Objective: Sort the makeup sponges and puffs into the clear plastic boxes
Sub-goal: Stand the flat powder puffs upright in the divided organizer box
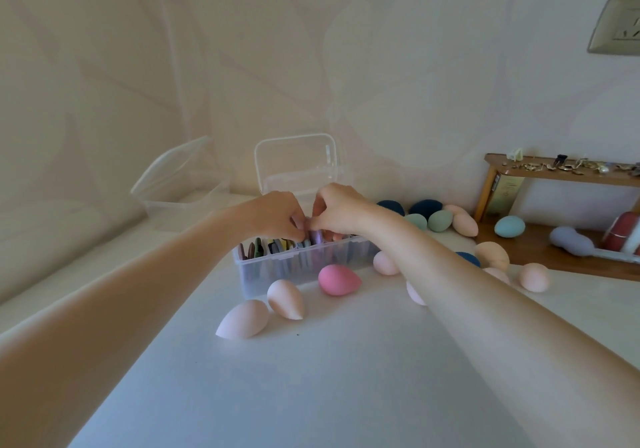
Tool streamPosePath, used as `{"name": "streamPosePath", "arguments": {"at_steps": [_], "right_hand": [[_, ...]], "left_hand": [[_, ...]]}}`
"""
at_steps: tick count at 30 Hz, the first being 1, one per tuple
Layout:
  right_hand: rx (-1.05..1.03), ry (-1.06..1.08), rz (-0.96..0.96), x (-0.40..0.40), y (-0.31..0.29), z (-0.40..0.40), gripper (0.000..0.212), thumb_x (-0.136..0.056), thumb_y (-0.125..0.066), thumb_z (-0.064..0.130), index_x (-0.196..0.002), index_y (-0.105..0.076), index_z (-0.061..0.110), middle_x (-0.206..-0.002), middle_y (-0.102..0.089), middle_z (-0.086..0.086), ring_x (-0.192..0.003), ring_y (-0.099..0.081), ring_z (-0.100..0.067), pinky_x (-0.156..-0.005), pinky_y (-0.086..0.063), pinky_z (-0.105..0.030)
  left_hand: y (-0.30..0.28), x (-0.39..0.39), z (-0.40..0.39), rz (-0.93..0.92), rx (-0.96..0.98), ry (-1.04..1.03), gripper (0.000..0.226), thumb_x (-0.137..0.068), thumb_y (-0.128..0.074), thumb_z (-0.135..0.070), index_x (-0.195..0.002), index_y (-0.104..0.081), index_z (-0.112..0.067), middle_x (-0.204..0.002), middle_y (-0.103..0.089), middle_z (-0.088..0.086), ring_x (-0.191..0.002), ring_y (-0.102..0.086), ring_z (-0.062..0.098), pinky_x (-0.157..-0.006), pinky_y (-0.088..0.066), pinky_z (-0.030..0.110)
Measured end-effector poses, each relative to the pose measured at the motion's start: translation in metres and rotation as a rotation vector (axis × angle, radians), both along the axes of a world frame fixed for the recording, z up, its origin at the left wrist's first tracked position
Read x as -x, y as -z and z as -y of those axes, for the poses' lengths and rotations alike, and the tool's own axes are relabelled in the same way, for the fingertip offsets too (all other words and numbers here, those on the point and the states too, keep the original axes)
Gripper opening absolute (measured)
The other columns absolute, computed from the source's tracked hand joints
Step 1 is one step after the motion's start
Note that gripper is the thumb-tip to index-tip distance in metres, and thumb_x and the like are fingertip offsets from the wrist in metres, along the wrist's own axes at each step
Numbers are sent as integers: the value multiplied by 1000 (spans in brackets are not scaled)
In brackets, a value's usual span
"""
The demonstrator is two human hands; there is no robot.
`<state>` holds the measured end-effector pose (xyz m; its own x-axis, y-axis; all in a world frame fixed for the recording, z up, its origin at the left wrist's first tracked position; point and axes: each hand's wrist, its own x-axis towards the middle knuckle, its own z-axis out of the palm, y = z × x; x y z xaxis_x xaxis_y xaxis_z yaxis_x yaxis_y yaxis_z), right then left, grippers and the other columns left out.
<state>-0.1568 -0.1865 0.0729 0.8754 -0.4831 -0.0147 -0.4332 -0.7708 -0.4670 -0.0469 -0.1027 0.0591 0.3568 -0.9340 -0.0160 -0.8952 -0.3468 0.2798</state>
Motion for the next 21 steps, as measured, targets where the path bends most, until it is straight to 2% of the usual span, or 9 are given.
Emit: {"name": "streamPosePath", "arguments": {"at_steps": [4, 7, 9, 11, 13, 15, 16, 19, 21], "right_hand": [[197, -28, -36, -5, 9, -7, 9, -81, -59, 1, -73, -58, 5, -62, -48, -3, -69, -51, -24, -51, -37, -25], [263, -32, -36, -9, 16, -8, 33, -83, -56, -2, -57, -41, 11, -57, -40, -1, -71, -49, -26, -49, -33, -26], [234, -36, -54, -7, 12, -9, 26, -83, -57, -1, -60, -48, 8, -58, -42, -1, -71, -49, -26, -48, -33, -23], [169, -43, -46, -5, 4, -5, 8, -84, -57, 1, -80, -64, 0, -64, -53, -6, -72, -53, -25, -51, -36, -22], [136, -62, -22, -1, 0, -2, 18, -85, -56, 3, -95, -70, -4, -79, -64, -15, -73, -56, -24, -57, -41, -26], [164, -90, 18, 2, 3, -2, 22, -87, -53, 5, -96, -72, -1, -94, -70, -18, -77, -59, -26, -62, -42, -28], [182, -94, 24, 3, 7, -2, 22, -88, -52, 6, -96, -72, 0, -96, -70, -18, -81, -61, -27, -59, -42, -25], [217, -87, 31, 6, 14, -2, 21, -87, -52, 5, -94, -71, 0, -90, -69, -16, -83, -62, -30, -48, -33, -20], [240, -94, 61, 10, 16, -2, 19, -87, -53, 6, -96, -69, 2, -88, -67, -11, -81, -59, -24, -47, -31, -16]], "left_hand": [[-1, 1, -1, -5, -2, 8, 22, -82, -61, -13, -100, -74, -14, -106, -72, 2, -104, -65, 23, -94, -50, 39], [-1, 4, -2, 16, 11, 11, 21, -82, -62, -15, -100, -73, -12, -109, -71, 4, -107, -63, 24, -95, -49, 38], [-2, 6, -2, 33, 19, 11, 24, -84, -62, -15, -105, -71, -13, -114, -69, 2, -110, -61, 20, -90, -47, 27], [-5, 7, -3, 36, 38, 10, 24, -84, -62, -16, -106, -71, -16, -115, -68, -1, -106, -59, 13, -83, -39, 19], [-7, 7, -6, 12, 59, 6, 23, -84, -61, -14, -104, -73, -19, -113, -69, -2, -106, -60, 11, -87, -43, 20], [-8, 8, -9, 2, 86, -6, 24, -84, -59, -12, -101, -74, -20, -108, -72, 0, -105, -64, 16, -94, -49, 27], [-8, 9, -10, 7, 96, -12, 24, -83, -59, -11, -100, -74, -19, -106, -73, 2, -103, -65, 18, -94, -50, 30], [-4, 14, -8, 23, 128, -12, 22, -81, -62, -8, -100, -73, -11, -103, -73, 6, -100, -66, 20, -83, -51, 24], [-2, 15, -4, 38, 155, -19, 20, -79, -65, -7, -99, -68, -6, -104, -72, 5, -101, -66, 20, -80, -47, 21]]}}
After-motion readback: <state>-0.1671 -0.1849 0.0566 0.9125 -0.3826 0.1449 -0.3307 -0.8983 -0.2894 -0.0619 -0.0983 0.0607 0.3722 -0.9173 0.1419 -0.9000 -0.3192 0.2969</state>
